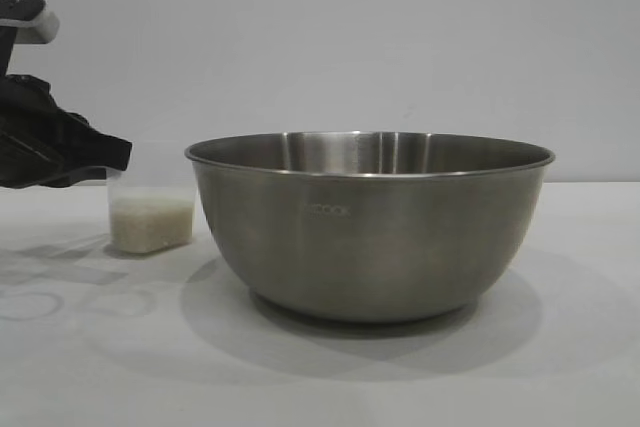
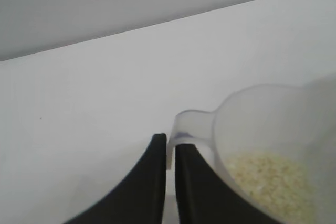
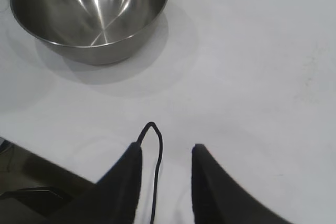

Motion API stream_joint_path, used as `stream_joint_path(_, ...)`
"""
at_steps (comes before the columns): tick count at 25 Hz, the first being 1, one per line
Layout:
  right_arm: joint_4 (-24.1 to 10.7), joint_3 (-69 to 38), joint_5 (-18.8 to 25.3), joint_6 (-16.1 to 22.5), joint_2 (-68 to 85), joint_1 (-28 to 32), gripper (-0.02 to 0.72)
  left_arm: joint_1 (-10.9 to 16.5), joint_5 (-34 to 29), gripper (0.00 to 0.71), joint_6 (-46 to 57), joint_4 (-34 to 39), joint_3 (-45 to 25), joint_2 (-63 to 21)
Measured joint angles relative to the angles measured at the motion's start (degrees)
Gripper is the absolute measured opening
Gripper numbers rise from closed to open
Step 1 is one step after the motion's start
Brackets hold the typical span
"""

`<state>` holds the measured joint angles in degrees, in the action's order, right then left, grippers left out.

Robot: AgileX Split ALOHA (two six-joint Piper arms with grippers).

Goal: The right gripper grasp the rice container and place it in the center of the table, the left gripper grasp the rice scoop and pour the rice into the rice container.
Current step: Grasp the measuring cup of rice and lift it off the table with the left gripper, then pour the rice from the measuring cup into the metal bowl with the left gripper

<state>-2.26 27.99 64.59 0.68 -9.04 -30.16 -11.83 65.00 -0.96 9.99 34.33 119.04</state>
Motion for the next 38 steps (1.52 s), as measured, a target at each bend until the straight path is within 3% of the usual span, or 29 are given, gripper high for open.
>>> stream_joint_path(14, 0.00, 0.00, 0.00, 0.00, 0.00, 0.00, 0.228, 0.00, -0.22, 0.000, -11.60, 3.98, 0.00, -11.27)
stream_joint_path(24, 0.00, 0.00, 0.00, 0.00, 0.00, 0.00, 0.228, -0.28, -0.22, 0.000, -21.17, 15.95, 5.40, -16.57)
stream_joint_path(31, 0.00, 0.00, 0.00, 0.00, 0.00, 0.00, 0.228, -3.64, -0.22, 0.000, -31.54, 26.55, 8.03, -16.74)
stream_joint_path(38, 0.00, 0.00, 0.00, 0.00, 0.00, 0.00, 0.228, -6.49, -0.22, 0.000, -49.83, 29.59, 8.10, -16.74)
